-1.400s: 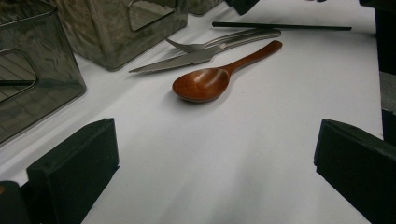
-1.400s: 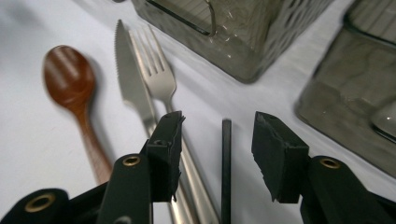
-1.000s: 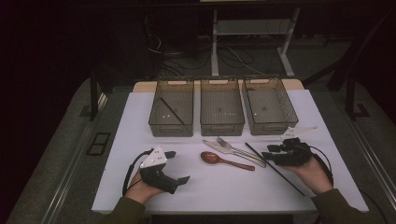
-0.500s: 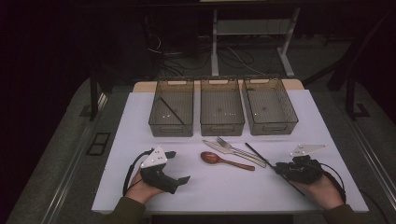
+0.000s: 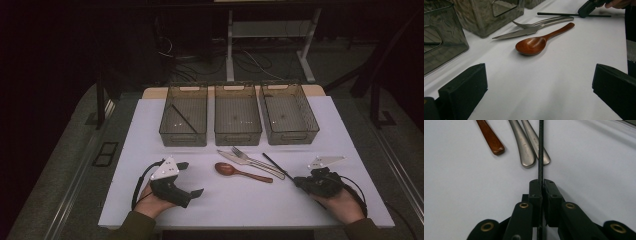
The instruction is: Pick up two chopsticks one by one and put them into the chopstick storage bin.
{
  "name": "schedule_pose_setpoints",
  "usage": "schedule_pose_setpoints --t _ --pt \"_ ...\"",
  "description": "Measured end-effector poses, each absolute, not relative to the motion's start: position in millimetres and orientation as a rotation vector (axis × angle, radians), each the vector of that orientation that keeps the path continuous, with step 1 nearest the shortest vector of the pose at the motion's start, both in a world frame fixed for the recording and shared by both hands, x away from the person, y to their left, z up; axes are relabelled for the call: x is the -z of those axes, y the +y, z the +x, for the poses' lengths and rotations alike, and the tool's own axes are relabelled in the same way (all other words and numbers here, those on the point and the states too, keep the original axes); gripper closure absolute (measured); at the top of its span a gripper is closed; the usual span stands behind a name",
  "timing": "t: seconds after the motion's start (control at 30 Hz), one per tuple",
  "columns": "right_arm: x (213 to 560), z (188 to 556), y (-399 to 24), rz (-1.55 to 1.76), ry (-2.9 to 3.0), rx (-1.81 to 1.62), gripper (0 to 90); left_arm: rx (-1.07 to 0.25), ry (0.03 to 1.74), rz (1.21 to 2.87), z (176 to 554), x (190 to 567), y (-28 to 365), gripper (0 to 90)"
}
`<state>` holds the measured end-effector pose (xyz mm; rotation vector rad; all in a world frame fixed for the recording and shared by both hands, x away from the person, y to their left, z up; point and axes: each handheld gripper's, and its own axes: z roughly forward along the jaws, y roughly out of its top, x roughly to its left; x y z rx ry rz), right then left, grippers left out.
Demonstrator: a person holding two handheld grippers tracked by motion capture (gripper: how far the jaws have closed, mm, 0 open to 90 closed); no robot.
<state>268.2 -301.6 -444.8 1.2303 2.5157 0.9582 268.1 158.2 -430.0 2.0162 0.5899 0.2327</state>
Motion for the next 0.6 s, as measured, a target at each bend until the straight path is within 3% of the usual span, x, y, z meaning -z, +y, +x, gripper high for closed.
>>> schedule_pose_setpoints --t 0.6 --pt "431.9 269.2 -318.1 1.217 2.463 -1.124 84.9 -0.232 0.590 2.017 268.5 430.3 158.0 0.0"
